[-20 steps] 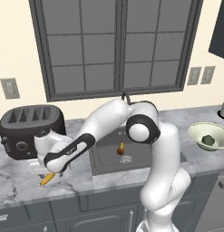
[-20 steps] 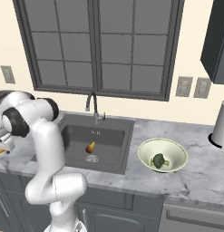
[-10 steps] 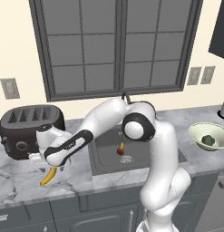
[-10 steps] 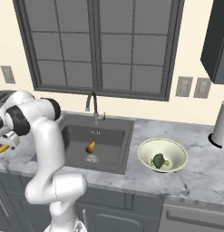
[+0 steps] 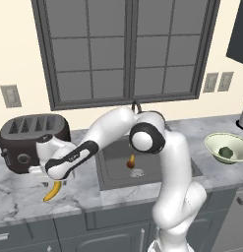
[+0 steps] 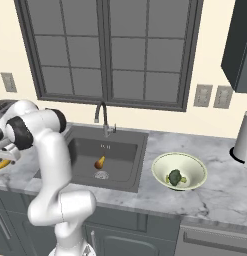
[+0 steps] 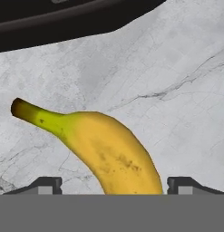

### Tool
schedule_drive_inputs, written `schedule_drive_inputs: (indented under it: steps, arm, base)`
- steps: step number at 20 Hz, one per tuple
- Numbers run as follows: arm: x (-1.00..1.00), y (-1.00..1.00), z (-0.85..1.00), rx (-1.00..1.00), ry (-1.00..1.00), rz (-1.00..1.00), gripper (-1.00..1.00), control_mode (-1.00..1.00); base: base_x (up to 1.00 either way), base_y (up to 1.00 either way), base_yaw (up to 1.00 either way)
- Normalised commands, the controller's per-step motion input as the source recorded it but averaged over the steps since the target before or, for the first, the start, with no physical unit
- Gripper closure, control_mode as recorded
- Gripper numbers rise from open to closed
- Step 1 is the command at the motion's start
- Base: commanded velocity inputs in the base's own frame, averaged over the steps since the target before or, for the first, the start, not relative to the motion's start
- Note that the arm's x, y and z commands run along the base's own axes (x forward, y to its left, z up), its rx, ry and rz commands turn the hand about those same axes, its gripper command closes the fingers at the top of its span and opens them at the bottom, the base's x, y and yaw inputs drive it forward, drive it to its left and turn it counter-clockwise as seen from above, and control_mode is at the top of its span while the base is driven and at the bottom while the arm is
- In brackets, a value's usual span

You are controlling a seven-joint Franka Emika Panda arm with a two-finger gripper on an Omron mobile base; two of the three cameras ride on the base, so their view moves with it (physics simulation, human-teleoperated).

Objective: There is a mixed pile of frozen fruits and vegetables on the counter. Locate all the frozen vegetables and place the items in a bowl on the counter. Take all the frozen fruits and defrost them in a running sink.

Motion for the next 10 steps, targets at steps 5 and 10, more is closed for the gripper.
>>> schedule_drive_inputs:
  steps: [5, 10]
  arm:
    - [-0.02, 0.00, -0.35, 0.00, 0.00, 0.00, 1.00, -1.00]
    - [-0.10, 0.00, -0.36, 0.00, 0.00, -0.01, 1.00, -1.00]
  base:
    - [0.00, 0.00, 0.00]
    - [0.00, 0.00, 0.00]
